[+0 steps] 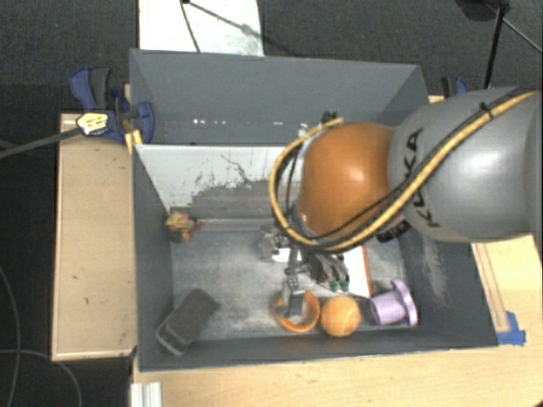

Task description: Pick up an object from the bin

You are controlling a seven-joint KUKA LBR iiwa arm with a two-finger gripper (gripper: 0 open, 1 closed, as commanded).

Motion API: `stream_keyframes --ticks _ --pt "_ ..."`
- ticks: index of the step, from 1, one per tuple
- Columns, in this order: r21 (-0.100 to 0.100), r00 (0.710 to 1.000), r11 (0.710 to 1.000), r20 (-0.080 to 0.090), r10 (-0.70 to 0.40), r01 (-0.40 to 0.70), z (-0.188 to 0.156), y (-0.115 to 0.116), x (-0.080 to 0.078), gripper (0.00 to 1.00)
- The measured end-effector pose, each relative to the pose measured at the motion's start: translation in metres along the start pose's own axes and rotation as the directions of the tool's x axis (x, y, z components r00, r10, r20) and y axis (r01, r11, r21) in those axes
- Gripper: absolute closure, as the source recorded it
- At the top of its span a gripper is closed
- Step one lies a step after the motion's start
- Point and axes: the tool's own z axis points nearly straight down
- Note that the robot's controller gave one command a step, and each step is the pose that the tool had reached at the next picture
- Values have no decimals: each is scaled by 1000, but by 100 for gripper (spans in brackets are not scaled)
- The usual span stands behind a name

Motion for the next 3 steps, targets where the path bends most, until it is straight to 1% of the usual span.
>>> stream_keyframes --ticks 1,2,3 --pt "0 1000 1000 9 -18 18 50 -46 -12 0" --pt "2 999 999 -9 37 -37 70 -58 -46 0" --pt "0 999 999 2 44 -44 61 -56 -54 0"
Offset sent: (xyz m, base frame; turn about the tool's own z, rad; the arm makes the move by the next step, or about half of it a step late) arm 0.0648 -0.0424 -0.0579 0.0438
